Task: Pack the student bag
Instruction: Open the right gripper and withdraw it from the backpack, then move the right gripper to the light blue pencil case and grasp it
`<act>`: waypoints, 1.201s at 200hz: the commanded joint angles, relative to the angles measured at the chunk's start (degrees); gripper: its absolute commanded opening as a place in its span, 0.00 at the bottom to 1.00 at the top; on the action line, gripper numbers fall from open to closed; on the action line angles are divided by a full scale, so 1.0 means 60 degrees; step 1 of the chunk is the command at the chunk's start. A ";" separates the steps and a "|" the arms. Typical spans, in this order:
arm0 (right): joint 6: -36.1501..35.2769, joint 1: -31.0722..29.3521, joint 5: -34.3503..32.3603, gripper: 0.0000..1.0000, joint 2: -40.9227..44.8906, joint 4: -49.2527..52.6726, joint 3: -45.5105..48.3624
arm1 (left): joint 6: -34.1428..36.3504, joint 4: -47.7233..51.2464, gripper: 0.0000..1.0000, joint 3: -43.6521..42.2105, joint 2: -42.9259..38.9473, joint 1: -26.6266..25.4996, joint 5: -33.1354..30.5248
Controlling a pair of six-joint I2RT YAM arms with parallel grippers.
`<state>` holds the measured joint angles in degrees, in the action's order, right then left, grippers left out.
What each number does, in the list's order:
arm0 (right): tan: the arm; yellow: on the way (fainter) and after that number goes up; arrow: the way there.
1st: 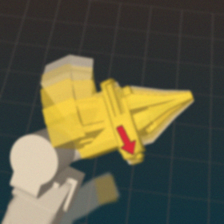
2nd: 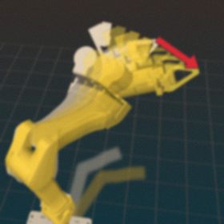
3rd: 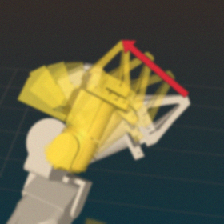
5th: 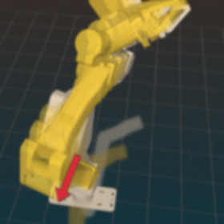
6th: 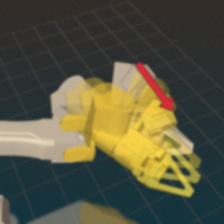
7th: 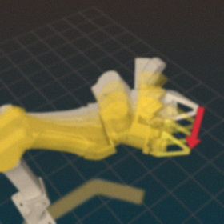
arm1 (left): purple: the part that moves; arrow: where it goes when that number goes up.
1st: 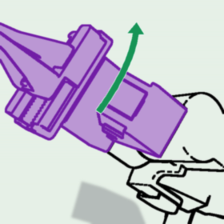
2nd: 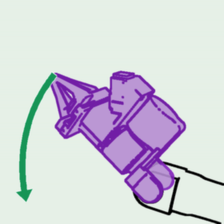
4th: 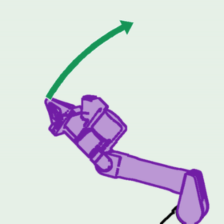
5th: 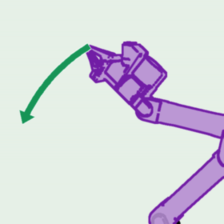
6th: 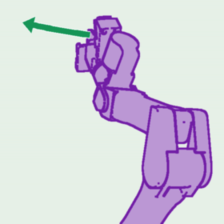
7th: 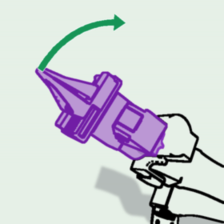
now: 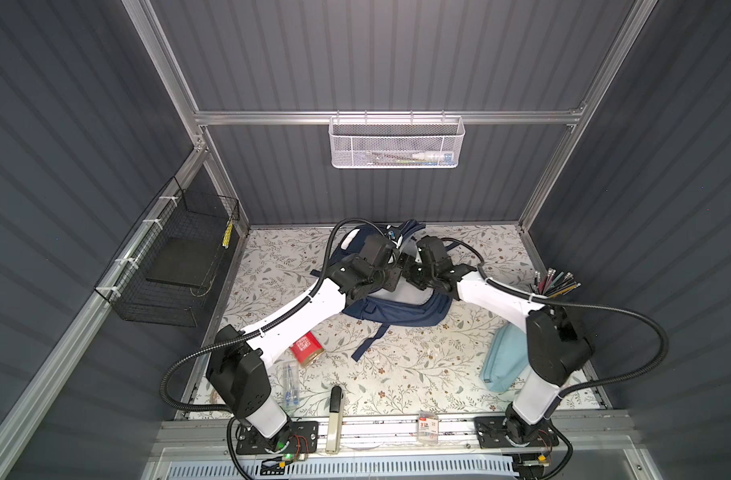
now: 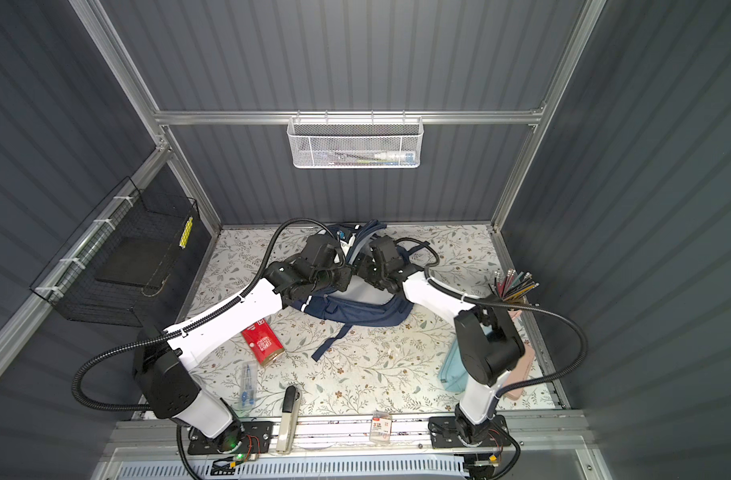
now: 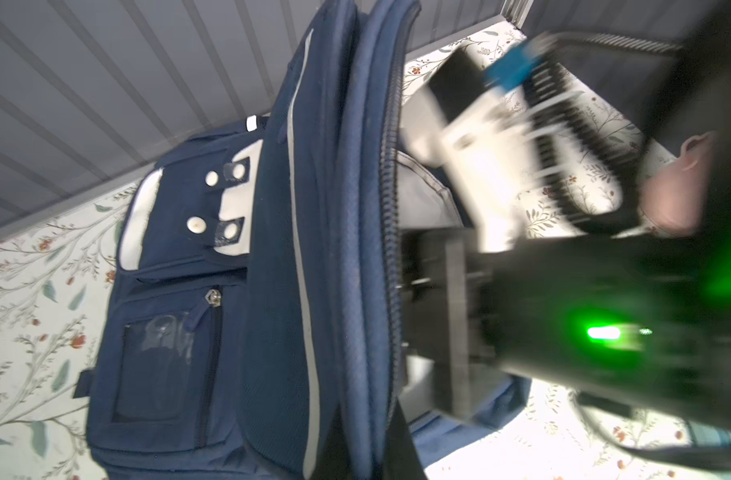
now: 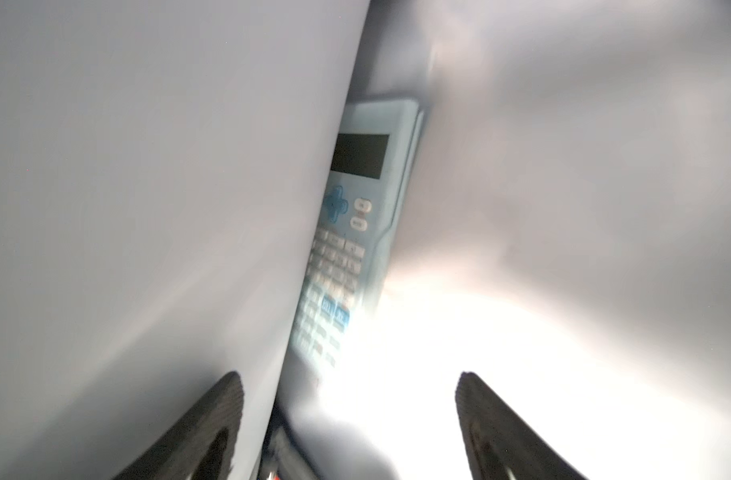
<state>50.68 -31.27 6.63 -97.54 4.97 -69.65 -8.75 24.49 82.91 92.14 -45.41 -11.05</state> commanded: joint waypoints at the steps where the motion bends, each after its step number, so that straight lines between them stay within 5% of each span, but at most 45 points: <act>1: -0.0560 0.0266 -0.0050 0.83 0.0688 0.1159 0.1020 | -0.0704 -0.0827 0.00 -0.0126 -0.0456 -0.0060 0.0366; 33: -0.1016 0.0327 -0.0505 0.86 0.2426 0.2643 0.2099 | -0.0821 -0.0725 0.00 -0.0225 -0.0387 -0.0057 0.0777; 60: -0.1106 0.0521 -0.1022 0.98 0.3858 0.4845 0.2521 | -0.1152 -0.1159 0.00 -0.1101 -0.0788 -0.0035 0.0885; 100: -0.1093 0.2333 -0.0196 0.99 0.4975 0.7361 0.3274 | -0.1460 -0.1625 0.00 -0.1572 -0.0946 -0.0015 0.1486; 149: -0.0912 0.3409 -0.1711 0.95 0.6822 0.7583 0.4324 | -0.1731 -0.1736 0.00 -0.1865 -0.1376 -0.0017 0.1657; 173: -0.1328 0.4521 -0.1427 0.90 0.6900 0.7492 0.4627 | -0.1753 -0.1701 0.00 -0.1696 -0.1279 -0.0016 0.2149; 198: -0.1462 0.4568 -0.2954 0.88 0.6589 0.8676 0.4188 | -0.1891 -0.1806 0.00 -0.1690 -0.1247 -0.0013 0.2581; 240: -0.1540 0.4835 -0.2686 0.82 0.6387 0.8048 0.4549 | -0.1814 -0.1776 0.00 -0.1598 -0.1376 -0.0005 0.2680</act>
<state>42.52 -3.66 -8.16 -57.41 53.12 -43.07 -18.57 15.79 71.61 86.46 -44.99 1.13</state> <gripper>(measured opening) 0.847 0.090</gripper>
